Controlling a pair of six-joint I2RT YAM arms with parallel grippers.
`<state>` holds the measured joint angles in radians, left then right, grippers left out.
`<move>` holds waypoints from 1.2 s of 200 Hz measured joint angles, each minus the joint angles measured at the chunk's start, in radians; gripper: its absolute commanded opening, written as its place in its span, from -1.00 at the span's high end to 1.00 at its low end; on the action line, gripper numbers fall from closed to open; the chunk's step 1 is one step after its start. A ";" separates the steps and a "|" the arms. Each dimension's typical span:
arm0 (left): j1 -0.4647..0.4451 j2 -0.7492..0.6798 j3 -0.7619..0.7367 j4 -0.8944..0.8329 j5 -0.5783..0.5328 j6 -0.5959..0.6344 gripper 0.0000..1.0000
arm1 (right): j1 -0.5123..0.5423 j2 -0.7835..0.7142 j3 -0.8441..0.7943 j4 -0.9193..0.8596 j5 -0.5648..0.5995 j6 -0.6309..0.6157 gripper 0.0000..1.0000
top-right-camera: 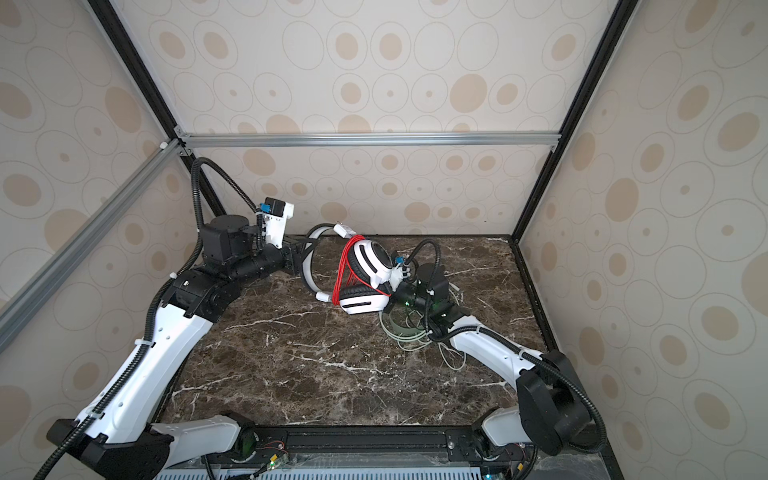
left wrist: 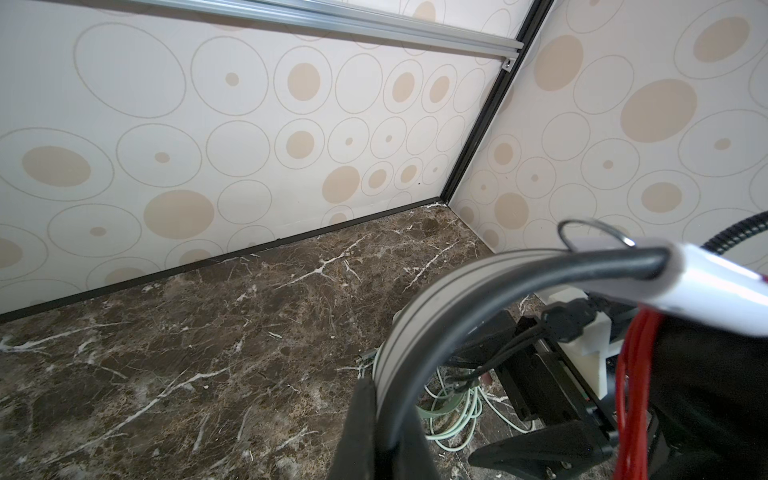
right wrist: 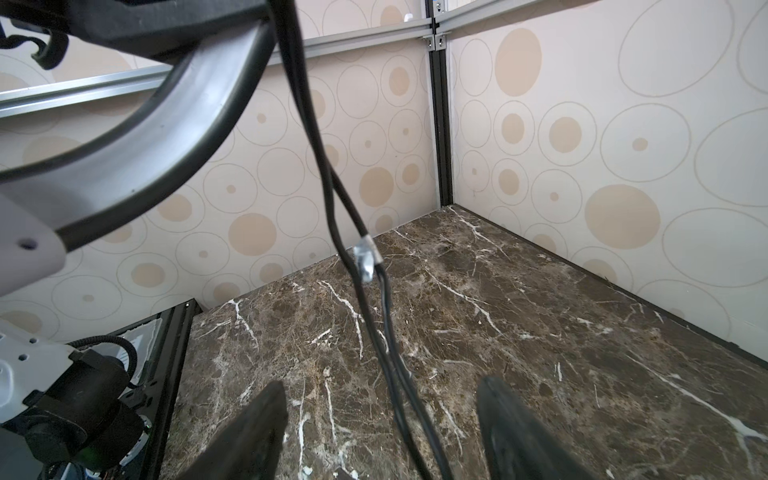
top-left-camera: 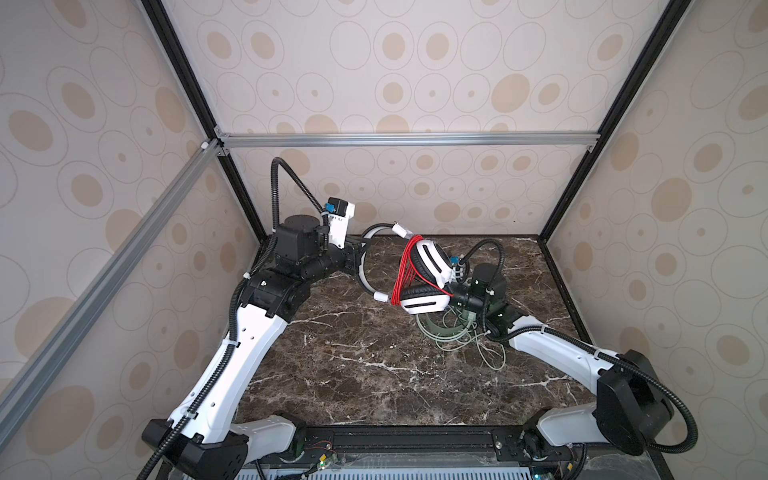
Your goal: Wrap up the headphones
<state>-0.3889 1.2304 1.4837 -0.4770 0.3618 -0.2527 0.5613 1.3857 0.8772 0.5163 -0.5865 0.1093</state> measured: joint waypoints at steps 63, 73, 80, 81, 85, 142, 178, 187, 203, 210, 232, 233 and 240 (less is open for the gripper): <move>0.000 -0.002 0.000 0.002 -0.002 -0.002 1.00 | 0.000 0.004 0.000 0.001 -0.005 0.002 0.41; 0.000 -0.003 -0.003 0.006 -0.005 -0.007 1.00 | -0.001 0.007 0.001 0.003 -0.010 0.006 0.55; 0.000 -0.006 -0.007 0.011 -0.008 -0.013 1.00 | -0.001 0.010 0.002 0.003 -0.012 0.008 0.64; 0.000 -0.007 -0.007 0.012 -0.008 -0.013 1.00 | -0.001 0.010 0.002 0.002 -0.012 0.010 0.64; 0.000 -0.008 -0.010 0.015 -0.010 -0.019 1.00 | 0.000 0.011 0.002 0.004 -0.013 0.003 0.69; 0.000 -0.057 -0.134 0.114 -0.114 -0.127 1.00 | 0.009 0.036 -0.060 0.133 0.055 0.083 0.96; 0.000 -0.058 -0.197 0.167 -0.196 -0.194 1.00 | 0.044 0.036 -0.122 0.185 0.144 0.111 1.00; 0.000 -0.058 -0.209 0.179 -0.222 -0.212 1.00 | 0.056 0.036 -0.133 0.195 0.171 0.113 1.00; 0.000 -0.058 -0.230 0.204 -0.267 -0.244 1.00 | 0.076 0.034 -0.154 0.212 0.219 0.115 1.00; 0.000 -0.058 -0.240 0.217 -0.287 -0.257 1.00 | 0.089 0.030 -0.164 0.216 0.247 0.117 1.00; 0.000 -0.056 -0.268 0.246 -0.353 -0.277 1.00 | 0.144 0.003 -0.192 0.207 0.347 0.109 1.00; 0.000 -0.055 -0.270 0.248 -0.357 -0.277 1.00 | 0.146 0.002 -0.193 0.207 0.350 0.109 1.00; -0.001 -0.053 -0.277 0.257 -0.374 -0.278 1.00 | 0.165 -0.010 -0.197 0.201 0.381 0.105 1.00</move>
<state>-0.3901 1.1774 1.2068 -0.2199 -0.0124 -0.5312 0.7265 1.3762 0.6800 0.7177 -0.2050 0.2146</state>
